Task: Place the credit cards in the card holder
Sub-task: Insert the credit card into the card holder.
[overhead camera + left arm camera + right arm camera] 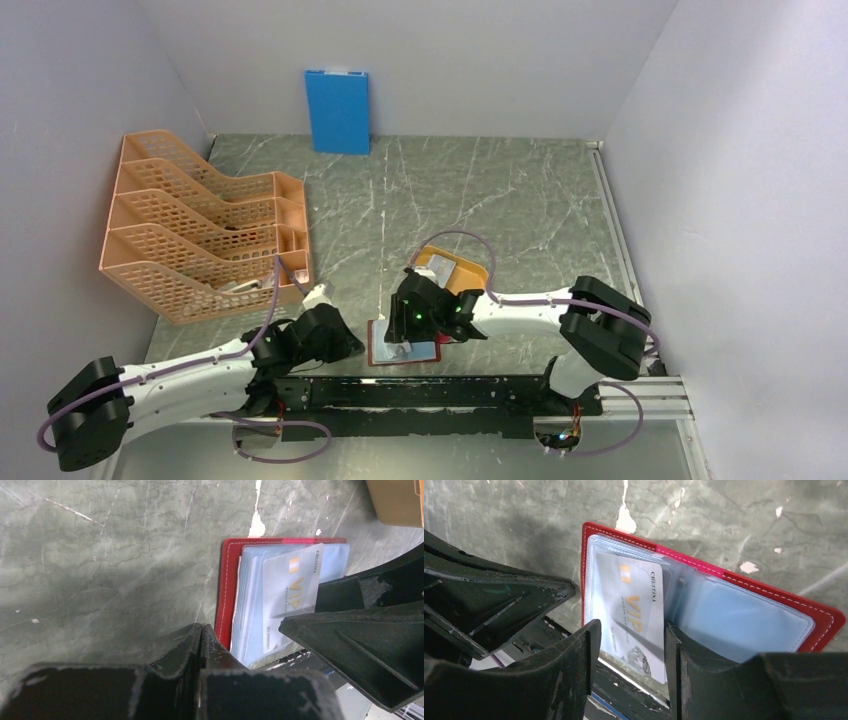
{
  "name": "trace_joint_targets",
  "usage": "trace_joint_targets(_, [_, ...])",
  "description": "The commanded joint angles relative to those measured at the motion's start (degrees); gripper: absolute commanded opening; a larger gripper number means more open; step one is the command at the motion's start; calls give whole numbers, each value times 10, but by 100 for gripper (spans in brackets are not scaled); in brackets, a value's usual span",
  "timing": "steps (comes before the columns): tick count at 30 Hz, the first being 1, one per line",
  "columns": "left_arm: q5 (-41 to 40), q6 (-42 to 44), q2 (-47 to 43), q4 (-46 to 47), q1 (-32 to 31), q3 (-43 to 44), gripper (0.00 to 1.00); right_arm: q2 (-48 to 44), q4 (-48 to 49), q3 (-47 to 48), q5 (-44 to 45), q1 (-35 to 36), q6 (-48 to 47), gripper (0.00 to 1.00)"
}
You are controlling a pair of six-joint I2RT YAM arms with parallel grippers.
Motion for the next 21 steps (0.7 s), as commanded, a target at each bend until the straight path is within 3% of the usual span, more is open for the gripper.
trace_joint_targets(1, [-16,5,-11,-75,0,16,6,14,-23,27,10,-4,-35,52])
trace_joint_targets(5, [-35,18,-52,-91,0,37,17,15,-25,23,10,-8,-34,52])
trace_joint_targets(8, [-18,30,-76,-46,0,33,20,11,-14,13,-4,-9,-28,52])
trace_joint_targets(13, [42,39,-54,78,0,15,20,10,-3,3,-8,-11,-20,52])
trace_joint_targets(21, [72,58,48,157,0,44,14,12,1,2,-11,-13,-21,52])
